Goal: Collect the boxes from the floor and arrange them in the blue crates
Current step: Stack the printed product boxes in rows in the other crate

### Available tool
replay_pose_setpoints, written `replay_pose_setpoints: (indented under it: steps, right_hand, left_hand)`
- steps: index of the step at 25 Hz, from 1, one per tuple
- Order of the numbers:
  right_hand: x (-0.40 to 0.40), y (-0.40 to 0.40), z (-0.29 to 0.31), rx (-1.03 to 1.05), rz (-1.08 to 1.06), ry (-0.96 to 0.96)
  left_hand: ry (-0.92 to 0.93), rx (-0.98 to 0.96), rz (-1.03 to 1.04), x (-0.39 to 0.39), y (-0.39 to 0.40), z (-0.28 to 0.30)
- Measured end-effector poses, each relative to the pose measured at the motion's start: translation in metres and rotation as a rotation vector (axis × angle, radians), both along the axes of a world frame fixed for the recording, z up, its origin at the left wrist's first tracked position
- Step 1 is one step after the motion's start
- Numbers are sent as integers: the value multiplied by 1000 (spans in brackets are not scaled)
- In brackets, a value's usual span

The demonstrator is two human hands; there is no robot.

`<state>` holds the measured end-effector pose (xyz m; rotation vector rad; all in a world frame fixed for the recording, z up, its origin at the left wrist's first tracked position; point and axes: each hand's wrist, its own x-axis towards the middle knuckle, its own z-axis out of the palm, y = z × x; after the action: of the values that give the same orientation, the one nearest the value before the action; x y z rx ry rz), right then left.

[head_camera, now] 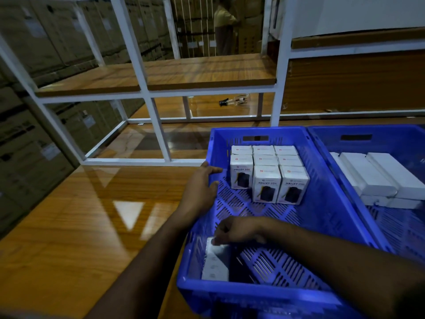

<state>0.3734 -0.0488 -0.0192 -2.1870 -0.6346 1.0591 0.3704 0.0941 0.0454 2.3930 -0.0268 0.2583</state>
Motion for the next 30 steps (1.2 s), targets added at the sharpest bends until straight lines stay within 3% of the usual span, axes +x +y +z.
replay_pose_setpoints:
  steps: [2,8,14,20,30]
  right_hand:
    - [-4,2,-4,44,-23,96]
    - [-8,1,-3,63,-214,148]
    - [-6,-2,-4,43,-231,200]
    - [0,-7,-6,-70,-89,243]
    - [9,-13,-1,62,-214,422]
  left_hand:
    - [19,-82,-19,-2,5,-3]
    - [-28,-392,-43,-7,7,-8]
    - [-32,-430,-53,-7,5,-8]
    - [-23,-483,-64,-9,3,-5]
    - [-37,-396,-46,-5,5,-10]
